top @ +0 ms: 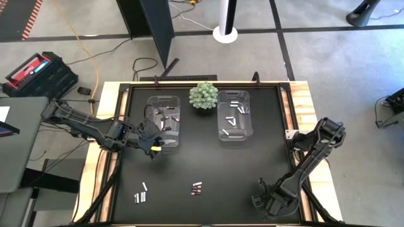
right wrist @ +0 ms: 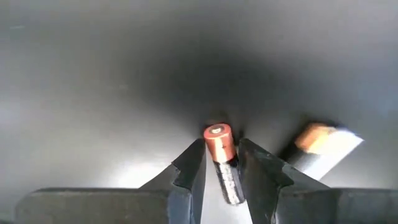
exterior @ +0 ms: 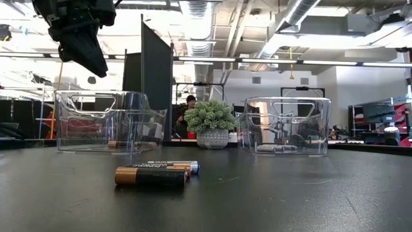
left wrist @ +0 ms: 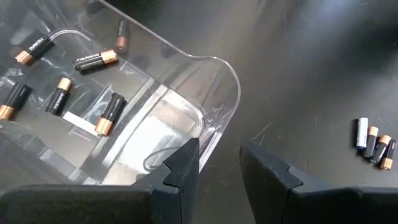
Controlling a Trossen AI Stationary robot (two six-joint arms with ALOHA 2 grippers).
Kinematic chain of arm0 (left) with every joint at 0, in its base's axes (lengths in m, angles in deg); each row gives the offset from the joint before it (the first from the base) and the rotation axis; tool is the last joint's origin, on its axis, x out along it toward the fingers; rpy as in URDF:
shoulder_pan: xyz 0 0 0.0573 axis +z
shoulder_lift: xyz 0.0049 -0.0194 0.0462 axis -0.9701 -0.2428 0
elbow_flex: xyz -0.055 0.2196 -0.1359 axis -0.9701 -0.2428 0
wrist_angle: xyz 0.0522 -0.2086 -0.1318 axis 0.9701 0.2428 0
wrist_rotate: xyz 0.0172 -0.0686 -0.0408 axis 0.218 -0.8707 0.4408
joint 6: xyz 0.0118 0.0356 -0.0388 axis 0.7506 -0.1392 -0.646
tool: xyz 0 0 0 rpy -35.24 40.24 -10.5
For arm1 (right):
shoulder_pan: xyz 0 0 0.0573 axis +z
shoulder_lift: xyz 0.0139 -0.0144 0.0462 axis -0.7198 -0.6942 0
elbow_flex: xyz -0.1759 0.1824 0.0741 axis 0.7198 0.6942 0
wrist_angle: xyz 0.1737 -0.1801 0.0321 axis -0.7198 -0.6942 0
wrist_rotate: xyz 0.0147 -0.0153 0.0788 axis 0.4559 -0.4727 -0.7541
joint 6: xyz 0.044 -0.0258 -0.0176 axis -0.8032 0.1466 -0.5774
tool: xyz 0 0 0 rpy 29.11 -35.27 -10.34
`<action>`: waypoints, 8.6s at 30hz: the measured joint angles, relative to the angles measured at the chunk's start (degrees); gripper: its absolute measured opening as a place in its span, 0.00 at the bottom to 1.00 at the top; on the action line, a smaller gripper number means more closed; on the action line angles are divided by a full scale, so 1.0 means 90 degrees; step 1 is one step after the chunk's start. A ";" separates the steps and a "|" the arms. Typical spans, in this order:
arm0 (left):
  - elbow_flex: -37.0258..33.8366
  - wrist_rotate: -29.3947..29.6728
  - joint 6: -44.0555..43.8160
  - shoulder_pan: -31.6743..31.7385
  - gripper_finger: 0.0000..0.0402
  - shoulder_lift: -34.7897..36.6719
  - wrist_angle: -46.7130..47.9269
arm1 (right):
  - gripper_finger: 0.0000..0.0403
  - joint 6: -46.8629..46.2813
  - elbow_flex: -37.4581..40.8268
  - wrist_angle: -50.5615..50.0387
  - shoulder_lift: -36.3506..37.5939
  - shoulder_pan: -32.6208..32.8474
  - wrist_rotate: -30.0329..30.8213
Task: Sort batteries
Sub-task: Put the black-brown battery into the left transparent bin, then put the white-blue battery into the right transparent bin
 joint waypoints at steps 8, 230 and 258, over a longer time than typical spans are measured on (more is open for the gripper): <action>0.0000 0.0002 0.0000 0.0000 0.28 -0.0002 -0.0007 | 0.28 0.0269 -0.0002 0.0256 -0.0003 -0.0119 0.0095; 0.0000 0.0005 -0.0563 -0.0002 0.28 -0.0001 -0.0007 | 0.55 0.1033 -0.2136 -0.0981 -0.2391 -0.0578 0.4376; 0.0000 0.0002 0.0867 0.0000 0.28 0.0000 0.0034 | 0.41 0.0174 -0.3173 -0.2213 -0.2465 -0.1877 0.2780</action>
